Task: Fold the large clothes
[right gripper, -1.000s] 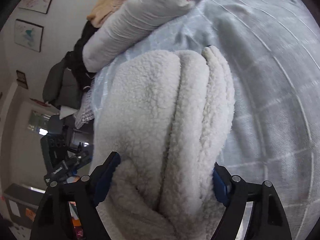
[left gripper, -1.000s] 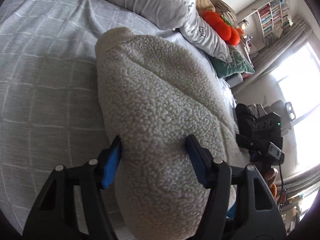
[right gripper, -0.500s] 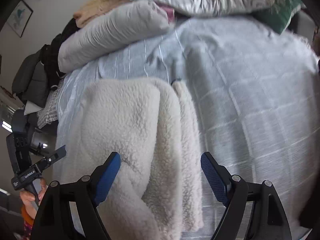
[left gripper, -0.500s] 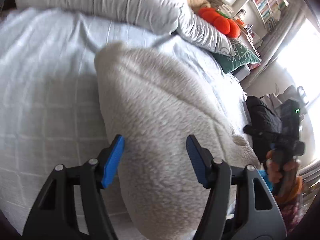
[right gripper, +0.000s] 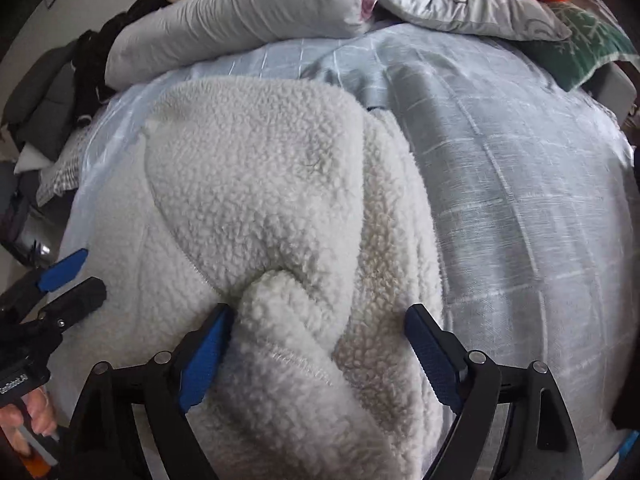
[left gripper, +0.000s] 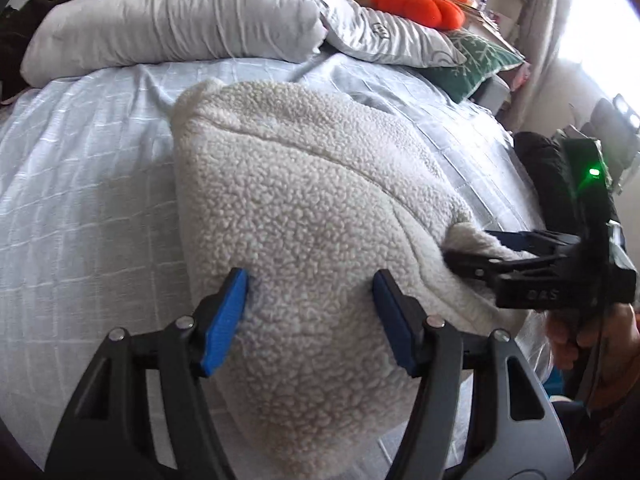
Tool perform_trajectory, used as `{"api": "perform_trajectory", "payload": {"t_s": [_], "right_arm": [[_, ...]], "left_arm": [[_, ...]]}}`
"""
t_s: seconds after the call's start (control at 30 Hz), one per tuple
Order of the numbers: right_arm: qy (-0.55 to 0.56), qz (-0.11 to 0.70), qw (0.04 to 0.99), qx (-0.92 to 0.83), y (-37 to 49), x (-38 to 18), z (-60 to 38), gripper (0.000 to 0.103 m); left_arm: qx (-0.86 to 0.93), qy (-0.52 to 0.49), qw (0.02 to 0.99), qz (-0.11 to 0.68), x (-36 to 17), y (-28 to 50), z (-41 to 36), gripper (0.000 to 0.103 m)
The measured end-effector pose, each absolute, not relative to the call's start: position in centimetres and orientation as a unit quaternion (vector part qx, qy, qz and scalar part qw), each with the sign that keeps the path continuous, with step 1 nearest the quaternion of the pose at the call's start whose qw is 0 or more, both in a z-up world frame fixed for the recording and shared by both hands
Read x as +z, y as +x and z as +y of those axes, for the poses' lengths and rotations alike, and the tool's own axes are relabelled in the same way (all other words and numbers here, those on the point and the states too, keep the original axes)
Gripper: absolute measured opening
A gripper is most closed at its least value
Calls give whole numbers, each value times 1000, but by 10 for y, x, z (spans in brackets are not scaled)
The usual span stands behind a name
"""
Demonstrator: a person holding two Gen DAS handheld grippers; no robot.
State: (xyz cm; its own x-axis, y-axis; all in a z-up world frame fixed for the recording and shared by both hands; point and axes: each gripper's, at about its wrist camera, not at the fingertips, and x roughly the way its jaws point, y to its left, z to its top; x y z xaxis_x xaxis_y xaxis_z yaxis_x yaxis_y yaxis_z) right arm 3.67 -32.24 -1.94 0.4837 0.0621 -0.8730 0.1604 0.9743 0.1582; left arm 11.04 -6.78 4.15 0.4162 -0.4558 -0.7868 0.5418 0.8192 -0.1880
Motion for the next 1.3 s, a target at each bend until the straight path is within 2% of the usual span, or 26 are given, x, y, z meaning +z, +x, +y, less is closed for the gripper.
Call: {"api": "perform_trajectory", "payload": {"t_s": [0.13,0.27,0.47,0.73,1.3], "right_arm": [[72,479,873,-46,5,16,-314,88],[57,478,875,-55,-25,31,-302,88],[52,476,874,-84,-52,38,-291,89],[33,450,882,-136,-83,50,-274,97],[46,458,879,-122,-90,50,-263,97]], "left_arm": [[-253,65,852,453,58,89,-65,67],[-220,76,856,461,66,64,-61,79],[-190,83,862,462,79,31,-55,90],[-153,77,870,462,86,5,-50,100],[-146,82,866,471,81,-9,-47,100]]}}
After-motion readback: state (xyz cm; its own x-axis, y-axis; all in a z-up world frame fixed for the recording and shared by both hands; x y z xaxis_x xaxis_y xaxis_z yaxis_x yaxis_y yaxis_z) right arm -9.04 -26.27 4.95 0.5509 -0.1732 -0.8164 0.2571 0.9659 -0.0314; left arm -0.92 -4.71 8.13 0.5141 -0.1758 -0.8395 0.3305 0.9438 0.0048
